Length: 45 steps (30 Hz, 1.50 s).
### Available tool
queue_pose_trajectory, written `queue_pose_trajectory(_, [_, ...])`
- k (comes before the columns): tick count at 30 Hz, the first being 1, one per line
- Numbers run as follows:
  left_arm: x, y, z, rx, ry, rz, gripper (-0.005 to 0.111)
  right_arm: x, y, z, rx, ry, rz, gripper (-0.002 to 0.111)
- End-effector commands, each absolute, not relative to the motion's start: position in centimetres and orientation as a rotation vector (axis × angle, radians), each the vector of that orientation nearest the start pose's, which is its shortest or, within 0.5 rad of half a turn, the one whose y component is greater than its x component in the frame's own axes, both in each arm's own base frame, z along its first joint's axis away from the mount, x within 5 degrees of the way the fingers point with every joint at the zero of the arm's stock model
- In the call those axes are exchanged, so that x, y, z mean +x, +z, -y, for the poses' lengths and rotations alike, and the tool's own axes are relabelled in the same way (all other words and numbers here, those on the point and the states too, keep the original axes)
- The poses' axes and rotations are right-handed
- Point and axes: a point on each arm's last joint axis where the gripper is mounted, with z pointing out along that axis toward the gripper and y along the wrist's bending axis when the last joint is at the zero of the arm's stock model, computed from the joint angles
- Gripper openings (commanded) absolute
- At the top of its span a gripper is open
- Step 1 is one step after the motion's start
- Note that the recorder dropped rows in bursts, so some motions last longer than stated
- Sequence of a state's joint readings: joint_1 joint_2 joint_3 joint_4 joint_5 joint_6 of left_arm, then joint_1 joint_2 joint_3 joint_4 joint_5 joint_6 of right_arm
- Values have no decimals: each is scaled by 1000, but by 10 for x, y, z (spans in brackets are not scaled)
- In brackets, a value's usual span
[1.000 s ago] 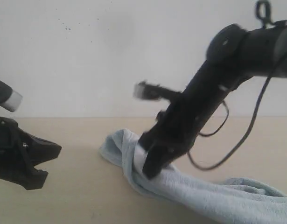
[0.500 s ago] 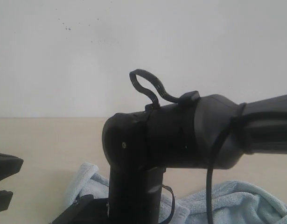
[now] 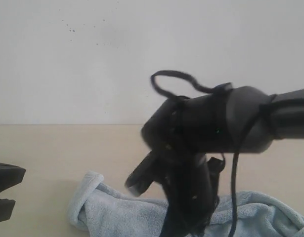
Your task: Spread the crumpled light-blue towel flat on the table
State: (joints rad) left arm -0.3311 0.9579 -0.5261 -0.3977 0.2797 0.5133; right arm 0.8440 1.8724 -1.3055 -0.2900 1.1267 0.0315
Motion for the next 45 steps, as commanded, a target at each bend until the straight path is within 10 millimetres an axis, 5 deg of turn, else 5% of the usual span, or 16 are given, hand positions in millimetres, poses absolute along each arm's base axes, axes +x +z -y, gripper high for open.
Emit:
queue_pose_trajectory(1, [175, 263, 70, 523, -231, -2072, 4, 296, 199, -184, -993, 33, -3013, 20])
queue_pose_trajectory(3, [177, 258, 69, 514, -221, -2074, 4, 314, 206, -147, -789, 718, -3071, 20])
queue_pose_trajectory(5, [180, 251, 71, 500, -231, -2108, 4, 334, 219, -120, -636, 1201, -2758, 20])
queue_pose_trajectory(8, [186, 243, 76, 511, -242, -2141, 4, 328, 203, -101, -641, 1177, -2796, 20])
queue_pose_trajectory(13, [187, 236, 86, 552, -267, -2170, 4, 327, 173, -113, -717, 1213, -2822, 22])
queue_pose_trajectory(17, [186, 235, 88, 566, -273, -2171, 4, 332, 140, -120, -728, 1191, -2868, 56])
queue_pose_trajectory(24, [186, 235, 88, 552, -282, -2174, 4, 339, 120, -125, -619, 1244, -2850, 38])
queue_pose_trajectory(33, [186, 235, 88, 549, -280, -2169, 4, 330, 109, -156, -735, 1316, -2821, 38])
queue_pose_trajectory(36, [186, 235, 88, 549, -280, -2169, 4, 325, 112, -172, -861, 1327, -2766, 31])
queue_pose_trajectory(39, [187, 236, 88, 542, -275, -2156, 4, 320, 119, -189, -964, 1372, -2736, 3])
queue_pose_trajectory(45, [187, 249, 84, 503, -253, -2062, 4, 296, 153, -229, -1127, 1495, -2613, 0])
